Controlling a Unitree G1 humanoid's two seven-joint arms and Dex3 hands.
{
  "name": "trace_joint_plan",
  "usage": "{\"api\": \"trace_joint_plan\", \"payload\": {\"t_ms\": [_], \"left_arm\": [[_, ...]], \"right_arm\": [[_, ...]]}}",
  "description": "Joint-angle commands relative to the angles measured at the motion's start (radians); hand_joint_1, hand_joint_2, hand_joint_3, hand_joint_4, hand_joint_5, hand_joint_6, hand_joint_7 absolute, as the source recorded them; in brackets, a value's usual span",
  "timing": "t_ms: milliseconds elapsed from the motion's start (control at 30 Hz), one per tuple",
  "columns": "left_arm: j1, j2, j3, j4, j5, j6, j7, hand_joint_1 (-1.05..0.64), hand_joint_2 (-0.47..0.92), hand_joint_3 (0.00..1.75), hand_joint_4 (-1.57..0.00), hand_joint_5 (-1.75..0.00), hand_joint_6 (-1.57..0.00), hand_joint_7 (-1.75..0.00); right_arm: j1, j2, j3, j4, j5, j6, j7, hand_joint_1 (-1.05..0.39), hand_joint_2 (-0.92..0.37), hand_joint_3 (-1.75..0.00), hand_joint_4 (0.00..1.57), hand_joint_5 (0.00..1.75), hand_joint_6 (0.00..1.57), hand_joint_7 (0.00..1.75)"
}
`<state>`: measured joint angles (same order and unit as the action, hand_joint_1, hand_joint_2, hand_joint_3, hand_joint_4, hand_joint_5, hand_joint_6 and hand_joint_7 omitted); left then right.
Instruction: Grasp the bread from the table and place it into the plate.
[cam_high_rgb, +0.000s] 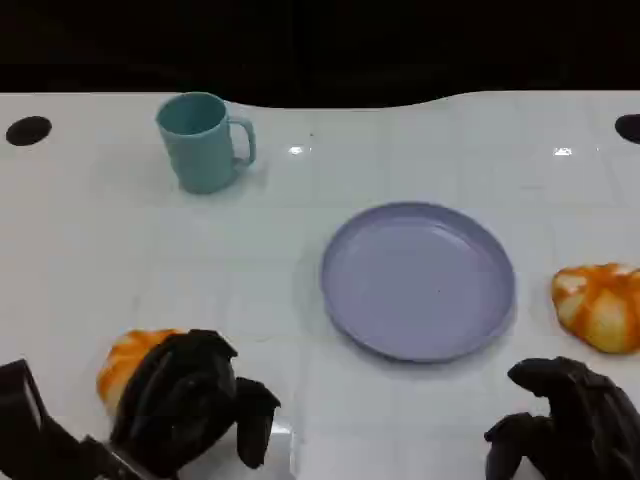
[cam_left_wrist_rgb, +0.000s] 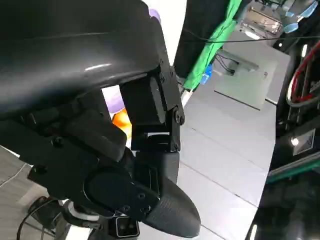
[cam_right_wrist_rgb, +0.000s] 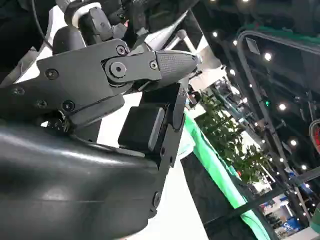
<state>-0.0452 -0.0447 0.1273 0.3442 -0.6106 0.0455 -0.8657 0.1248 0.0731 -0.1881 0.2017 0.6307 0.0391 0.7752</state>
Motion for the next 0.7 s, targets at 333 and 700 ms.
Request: {"api": "trace_joint_plan", "payload": {"t_ms": [333, 700], "left_arm": [[0.009, -0.005, 0.019, 0.014, 0.013, -0.023, -0.006, -1.05, 0.72, 0.01, -1.53, -1.06, -1.57, -0.70], [0.006, 0.012, 0.011, -0.006, 0.096, -0.110, 0.030, -1.05, 0.78, 0.02, -1.51, -1.02, -1.55, -0.54]], "right_arm": [[-0.004, -0.011, -0.009, 0.002, 0.007, -0.008, 0.001, -0.59, -0.92, -0.33, 1.57, 0.62, 1.57, 0.25], [-0.011, -0.013, -0.008, 0.011, 0.001, -0.016, 0.004, -0.59, -0.92, -0.33, 1.57, 0.62, 1.57, 0.26]]}}
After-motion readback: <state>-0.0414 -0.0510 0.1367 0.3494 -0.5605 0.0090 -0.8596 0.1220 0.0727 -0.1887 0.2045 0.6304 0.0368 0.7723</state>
